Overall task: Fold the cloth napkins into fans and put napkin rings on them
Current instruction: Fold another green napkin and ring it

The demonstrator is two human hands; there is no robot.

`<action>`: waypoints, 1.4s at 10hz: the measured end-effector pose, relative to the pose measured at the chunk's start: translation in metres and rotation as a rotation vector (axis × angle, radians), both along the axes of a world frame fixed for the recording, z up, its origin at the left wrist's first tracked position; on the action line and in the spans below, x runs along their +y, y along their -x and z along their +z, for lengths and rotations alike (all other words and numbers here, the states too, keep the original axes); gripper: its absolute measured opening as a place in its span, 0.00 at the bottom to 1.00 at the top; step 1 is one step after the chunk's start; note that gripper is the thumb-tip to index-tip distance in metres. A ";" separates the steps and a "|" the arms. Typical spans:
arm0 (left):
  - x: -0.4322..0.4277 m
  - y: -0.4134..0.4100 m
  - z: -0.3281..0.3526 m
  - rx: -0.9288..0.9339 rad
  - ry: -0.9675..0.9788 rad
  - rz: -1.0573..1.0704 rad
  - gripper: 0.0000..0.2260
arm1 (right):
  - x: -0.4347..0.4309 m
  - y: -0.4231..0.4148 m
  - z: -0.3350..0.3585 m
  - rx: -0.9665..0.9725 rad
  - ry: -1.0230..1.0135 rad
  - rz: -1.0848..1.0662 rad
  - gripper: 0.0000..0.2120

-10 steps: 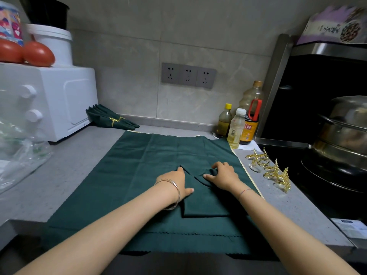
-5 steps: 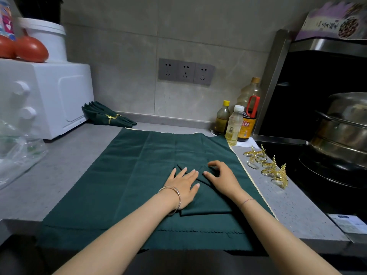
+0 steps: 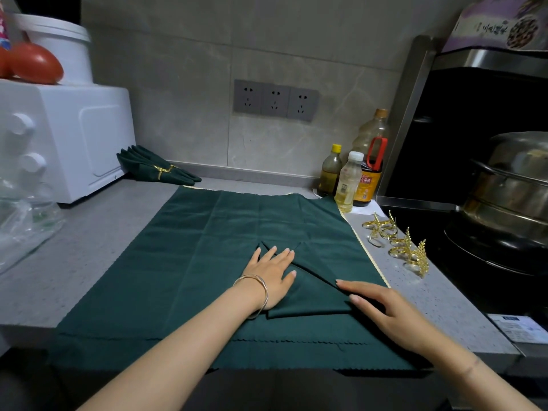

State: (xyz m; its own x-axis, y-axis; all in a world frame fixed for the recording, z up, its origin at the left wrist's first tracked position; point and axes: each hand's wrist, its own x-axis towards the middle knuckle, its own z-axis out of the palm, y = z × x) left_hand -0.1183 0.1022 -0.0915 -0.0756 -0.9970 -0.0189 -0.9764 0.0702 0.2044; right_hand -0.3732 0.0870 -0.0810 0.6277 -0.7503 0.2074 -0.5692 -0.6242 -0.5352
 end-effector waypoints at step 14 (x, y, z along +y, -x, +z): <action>0.040 -0.045 0.025 0.036 0.393 -0.277 0.27 | 0.012 -0.030 0.010 0.340 0.448 -0.131 0.20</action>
